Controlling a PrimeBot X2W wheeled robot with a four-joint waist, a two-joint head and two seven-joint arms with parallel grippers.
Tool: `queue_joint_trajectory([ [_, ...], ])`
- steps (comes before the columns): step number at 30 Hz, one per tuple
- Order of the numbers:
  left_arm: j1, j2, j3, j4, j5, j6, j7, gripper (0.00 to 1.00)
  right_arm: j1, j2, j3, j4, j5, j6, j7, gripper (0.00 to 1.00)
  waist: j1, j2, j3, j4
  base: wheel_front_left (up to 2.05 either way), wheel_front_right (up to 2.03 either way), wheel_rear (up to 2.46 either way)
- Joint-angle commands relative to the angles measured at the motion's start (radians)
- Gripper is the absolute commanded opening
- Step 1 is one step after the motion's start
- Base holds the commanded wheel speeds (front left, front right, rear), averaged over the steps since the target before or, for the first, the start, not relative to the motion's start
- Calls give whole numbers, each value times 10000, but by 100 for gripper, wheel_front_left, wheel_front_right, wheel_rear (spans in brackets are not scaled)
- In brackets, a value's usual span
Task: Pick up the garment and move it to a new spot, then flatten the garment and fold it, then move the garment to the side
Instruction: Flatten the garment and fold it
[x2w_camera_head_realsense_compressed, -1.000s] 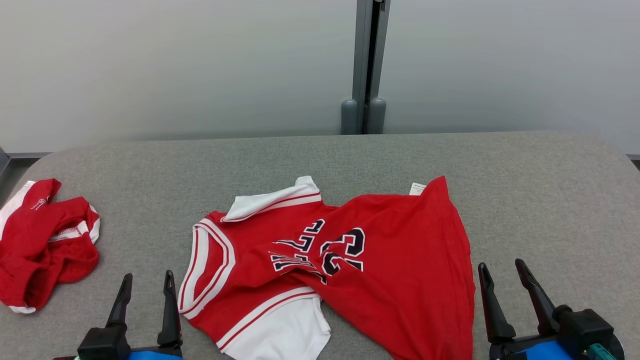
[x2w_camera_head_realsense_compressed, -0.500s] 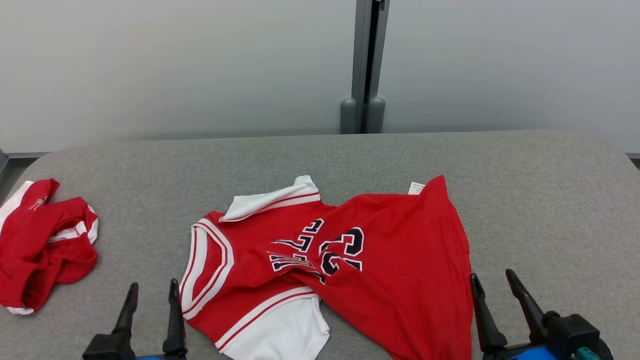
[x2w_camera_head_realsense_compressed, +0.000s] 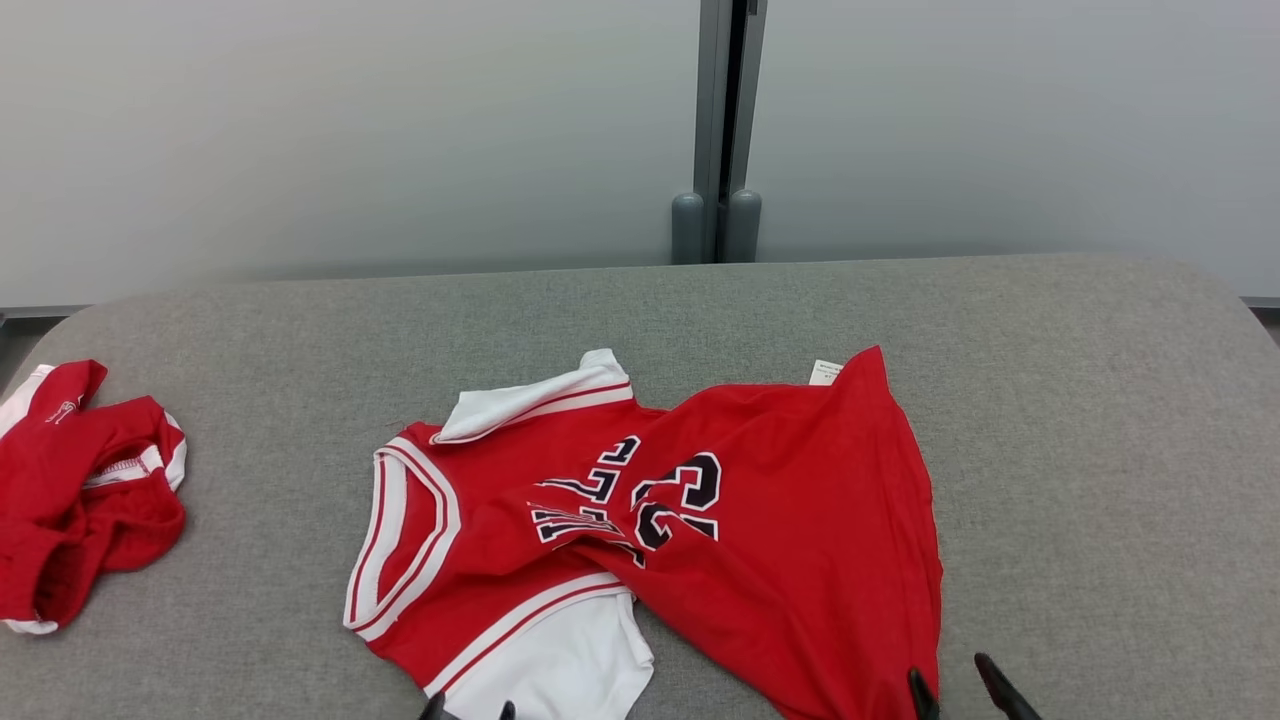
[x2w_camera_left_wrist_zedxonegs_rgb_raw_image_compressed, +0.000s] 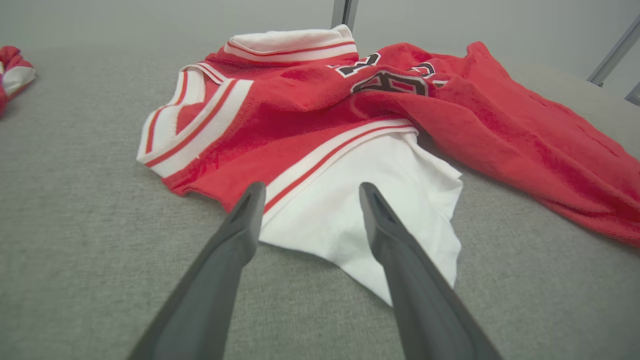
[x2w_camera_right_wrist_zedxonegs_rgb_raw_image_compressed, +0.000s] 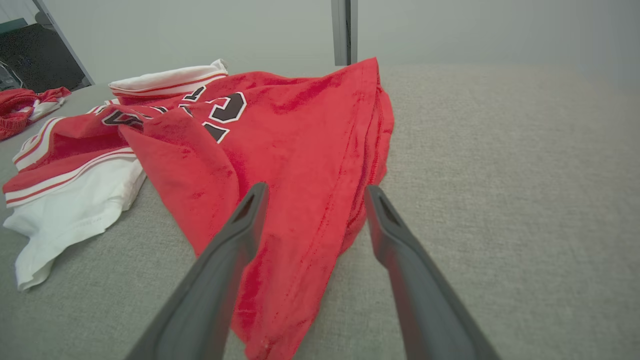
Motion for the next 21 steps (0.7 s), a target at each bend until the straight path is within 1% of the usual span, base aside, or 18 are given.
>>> queue_joint_trajectory([
  [1,124,167,-252,67,-101,-49,-41,100,274,-121,141,8,46,1,-24,100,0,0,12,-8,0,0,0],
  [4,248,376,-929,233,-356,-45,-41,100,581,-257,440,27,113,1,-25,100,0,0,80,-35,0,0,0],
  [7,293,517,-1241,407,-646,-46,-41,100,820,-336,578,72,169,1,-24,100,0,0,132,-61,0,0,0],
  [14,261,595,-1545,852,-1145,-47,-42,100,878,-552,1030,399,339,1,-25,100,0,0,161,-142,0,0,0],
  [21,-32,592,-1745,1335,-1384,-48,-41,100,574,-721,1415,1160,556,1,-25,100,0,0,83,-104,0,0,0],
])
